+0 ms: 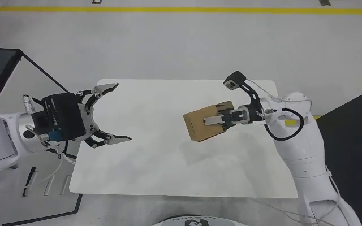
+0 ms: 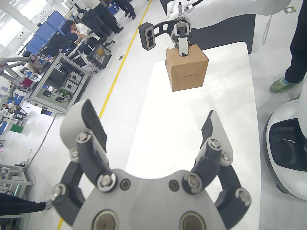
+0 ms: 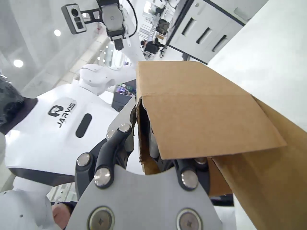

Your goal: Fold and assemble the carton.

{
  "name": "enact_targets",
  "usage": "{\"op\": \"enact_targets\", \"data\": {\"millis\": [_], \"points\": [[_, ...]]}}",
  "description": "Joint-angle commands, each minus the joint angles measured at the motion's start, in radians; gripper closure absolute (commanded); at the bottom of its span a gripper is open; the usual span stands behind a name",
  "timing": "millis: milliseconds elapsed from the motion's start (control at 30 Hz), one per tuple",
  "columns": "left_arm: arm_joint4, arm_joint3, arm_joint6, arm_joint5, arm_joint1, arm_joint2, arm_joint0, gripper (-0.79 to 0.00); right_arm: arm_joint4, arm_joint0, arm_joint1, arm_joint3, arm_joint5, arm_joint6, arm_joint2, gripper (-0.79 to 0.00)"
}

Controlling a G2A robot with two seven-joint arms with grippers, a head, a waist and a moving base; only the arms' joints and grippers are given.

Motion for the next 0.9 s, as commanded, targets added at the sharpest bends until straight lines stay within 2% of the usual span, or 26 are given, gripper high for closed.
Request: {"op": "enact_targets", "data": {"millis": [0,233,467,600,733,867], "points": [[0.000,0.000,0.000,0.000,0.000,0.000,0.000,-0.785,0.014,-0.002,0.000,0.000,0.001,0.000,0.000,0.000],[0.000,0.000,0.000,0.000,0.000,0.000,0.000,-0.785,-0.006,-0.001,0.001,-0.004,0.003,-0.001,-0.002,0.000],[0.000,0.000,0.000,0.000,0.000,0.000,0.000,-0.785,-0.401,0.104,0.023,-0.095,0.000,0.005,-0.050,0.000],[0.000,0.000,0.000,0.000,0.000,0.000,0.000,-0.785,-0.608,0.175,0.035,-0.121,-0.014,0.005,-0.116,0.000],[0.000,0.000,0.000,0.000,0.000,0.000,0.000,-0.785,-0.737,0.250,0.044,-0.104,-0.040,0.005,-0.207,0.000],[0.000,0.000,0.000,0.000,0.000,0.000,0.000,-0.785,-0.767,0.307,0.045,-0.090,-0.052,0.005,-0.270,0.000]]}}
